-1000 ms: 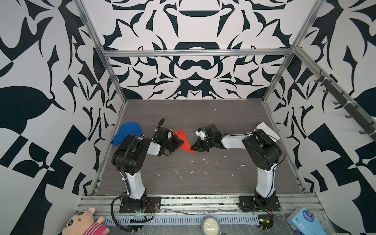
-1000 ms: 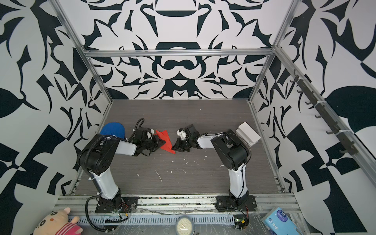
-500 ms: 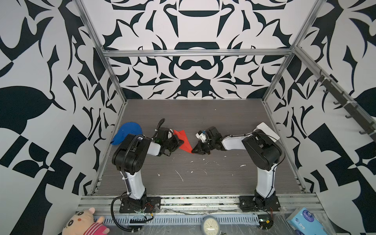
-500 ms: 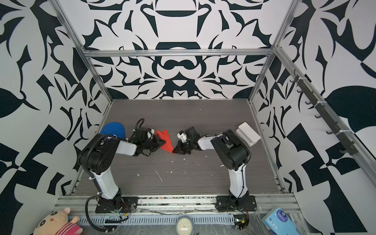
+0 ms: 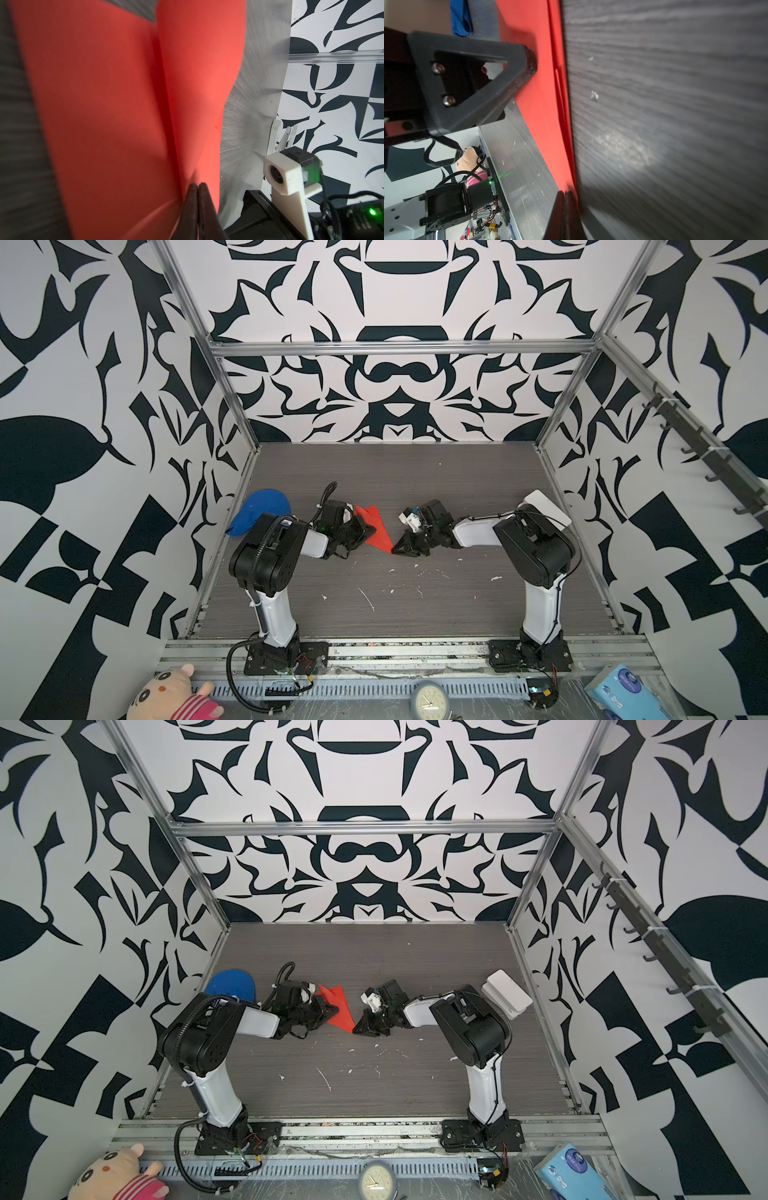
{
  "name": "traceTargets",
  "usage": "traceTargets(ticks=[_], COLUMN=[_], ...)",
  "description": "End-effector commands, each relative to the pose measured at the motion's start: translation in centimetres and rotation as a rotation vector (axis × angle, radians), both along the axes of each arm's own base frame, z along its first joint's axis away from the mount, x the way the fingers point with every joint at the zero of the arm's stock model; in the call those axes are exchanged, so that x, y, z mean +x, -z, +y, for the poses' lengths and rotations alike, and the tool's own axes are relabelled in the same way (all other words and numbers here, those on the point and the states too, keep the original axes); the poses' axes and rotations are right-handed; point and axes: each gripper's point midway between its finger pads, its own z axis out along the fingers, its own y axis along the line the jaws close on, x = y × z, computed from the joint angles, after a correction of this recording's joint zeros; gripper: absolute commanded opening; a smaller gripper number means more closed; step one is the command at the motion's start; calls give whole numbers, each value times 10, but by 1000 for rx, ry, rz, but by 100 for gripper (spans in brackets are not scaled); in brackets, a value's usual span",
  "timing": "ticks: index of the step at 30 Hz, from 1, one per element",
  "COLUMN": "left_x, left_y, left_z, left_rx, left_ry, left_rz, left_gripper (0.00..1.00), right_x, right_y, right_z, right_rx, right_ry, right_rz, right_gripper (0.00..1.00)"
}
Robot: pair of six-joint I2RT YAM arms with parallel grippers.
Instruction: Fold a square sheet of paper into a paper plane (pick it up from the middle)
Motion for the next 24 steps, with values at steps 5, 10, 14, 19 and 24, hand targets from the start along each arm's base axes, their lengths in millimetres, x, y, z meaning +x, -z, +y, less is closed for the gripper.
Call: traceTargets(ticks=[5,10,14,19,24], left_x=[-29,-28,-27,-27,-28], left_y=[52,52,51,51,51], left_z=[22,22,21,21,22], left_rx=[126,124,124,125,126], left_ry=[-49,-49,-49,-47,-47], left_rz=[175,174,172,169,172], left_gripper=[6,6,6,6,6], right_x=[-21,2,22,36,36], right_y=[-4,-47,-56,-45,-20], right_z=[-35,-23,-1,34,40], right_rx=[-108,-158,-150,-120,-136], right_ry=[36,84,139,124,116], right_rz=[-41,-250,-284,-229,-163], right_gripper=[0,0,0,0,0])
